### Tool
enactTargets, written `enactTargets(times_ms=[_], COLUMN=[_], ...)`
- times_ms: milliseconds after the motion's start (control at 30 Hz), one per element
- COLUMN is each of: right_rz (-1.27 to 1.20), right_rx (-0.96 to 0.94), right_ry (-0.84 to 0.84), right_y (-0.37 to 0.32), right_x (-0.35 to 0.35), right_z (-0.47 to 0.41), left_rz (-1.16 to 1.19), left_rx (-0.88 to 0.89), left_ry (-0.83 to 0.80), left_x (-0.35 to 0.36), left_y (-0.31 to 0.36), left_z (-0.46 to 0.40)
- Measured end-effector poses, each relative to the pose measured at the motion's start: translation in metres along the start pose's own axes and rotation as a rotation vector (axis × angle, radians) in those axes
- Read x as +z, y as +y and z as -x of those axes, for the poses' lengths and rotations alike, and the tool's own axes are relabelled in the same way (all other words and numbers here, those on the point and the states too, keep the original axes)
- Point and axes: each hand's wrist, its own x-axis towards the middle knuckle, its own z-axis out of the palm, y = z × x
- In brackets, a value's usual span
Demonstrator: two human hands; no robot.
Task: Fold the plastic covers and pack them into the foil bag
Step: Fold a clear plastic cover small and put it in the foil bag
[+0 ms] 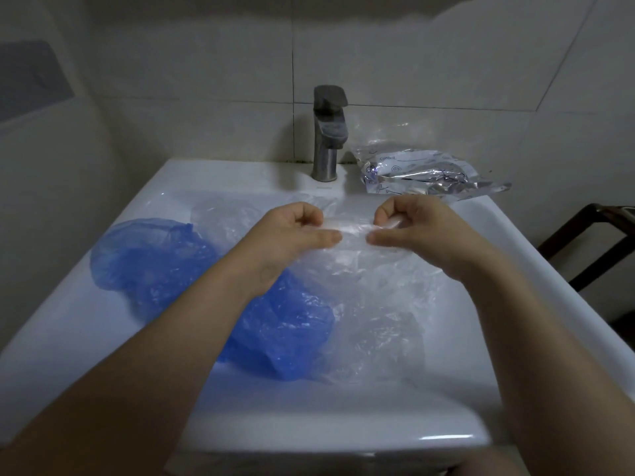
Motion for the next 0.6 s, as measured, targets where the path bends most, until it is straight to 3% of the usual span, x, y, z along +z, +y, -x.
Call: enactTargets(times_ms=[167, 267, 467, 600], right_rz=[-0.001, 0.023, 0.024, -0.058], right_rx=[-0.081, -0.099, 0.019, 0.087], right_ry=[0.092, 0.029, -0.138, -0.166], right_y=[0.006, 0.008, 0.013, 0.013], right_x=[-0.002, -0.006, -0.012, -0.01], right_z=[-0.003, -0.003, 0.0, 0.0], left_rz=[0.071, 0.046, -0.304, -0.562], left_rx=[-0.014, 0.027, 0.144, 0.229], left_ry=[-0.033, 0.022, 0.083, 0.034], left_x=[-0.009, -0.008, -0.01, -0.015], left_y=[0.005, 0.005, -0.002, 0.002], left_z=[-0.001, -0.002, -0.005, -0.004])
